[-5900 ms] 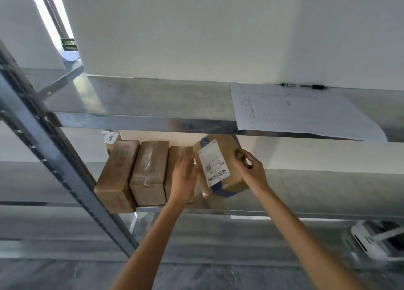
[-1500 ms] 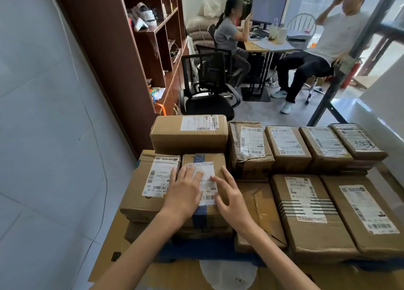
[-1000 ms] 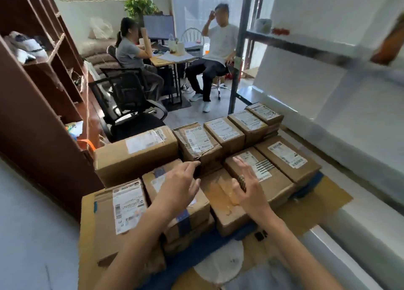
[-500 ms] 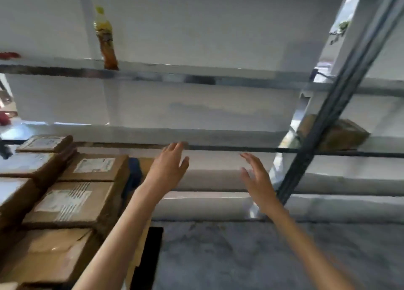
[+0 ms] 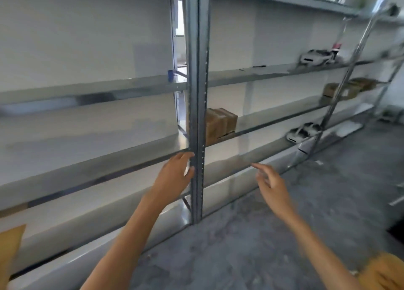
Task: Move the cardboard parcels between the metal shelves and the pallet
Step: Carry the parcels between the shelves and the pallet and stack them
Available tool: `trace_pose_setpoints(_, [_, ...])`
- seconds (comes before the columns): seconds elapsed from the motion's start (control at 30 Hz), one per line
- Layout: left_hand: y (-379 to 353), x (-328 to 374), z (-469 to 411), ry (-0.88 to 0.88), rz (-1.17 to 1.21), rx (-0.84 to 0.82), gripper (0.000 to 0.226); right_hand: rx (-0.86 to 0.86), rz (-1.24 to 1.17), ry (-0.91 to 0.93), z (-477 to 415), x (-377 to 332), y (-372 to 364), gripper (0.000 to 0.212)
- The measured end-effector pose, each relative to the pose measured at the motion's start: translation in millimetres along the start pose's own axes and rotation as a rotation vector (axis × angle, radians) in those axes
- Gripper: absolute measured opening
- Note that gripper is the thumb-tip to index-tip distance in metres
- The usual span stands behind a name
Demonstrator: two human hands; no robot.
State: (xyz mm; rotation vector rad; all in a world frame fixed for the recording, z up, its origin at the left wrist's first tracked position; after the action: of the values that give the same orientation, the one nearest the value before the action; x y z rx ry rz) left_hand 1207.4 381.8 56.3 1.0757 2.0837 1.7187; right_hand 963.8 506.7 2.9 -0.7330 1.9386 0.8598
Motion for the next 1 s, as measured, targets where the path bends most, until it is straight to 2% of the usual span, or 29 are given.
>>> trace_pose_setpoints(0.07, [-20,26,-36,-0.033,0.024,-0.013,0.039,0.04,0.023,-0.011,-20,22,33,0.027])
trace_pose_setpoints(0.37, [-88,79,-141,-0.059,0.098,-0.052,0.038,0.062,-0.036,-0.112,-94,96,101,0.029])
trace_pose_setpoints(0.67, [-142,53,-253,-0.02,0.125,-0.059,0.034,-0.026,-0.128,-0.204,-205,158,70,0.023])
trace_pose_setpoints(1.0, [-197,27,-422,0.009,0.168,-0.036,0.034,-0.137,-0.083,-0.193,-378,218,31,0.021])
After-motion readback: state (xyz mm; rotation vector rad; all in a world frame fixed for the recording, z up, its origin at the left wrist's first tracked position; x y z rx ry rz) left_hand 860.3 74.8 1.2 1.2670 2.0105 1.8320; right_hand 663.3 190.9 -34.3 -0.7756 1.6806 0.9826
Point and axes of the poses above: each hand's wrist, its own z-axis away from the middle knuckle, its own y-axis out of the back of the hand, x = y × z, the point moved 3 cm from there along -z, towards the middle knuckle, and after that the axes turned 12 degrees about -z, right-handed, at the moved point
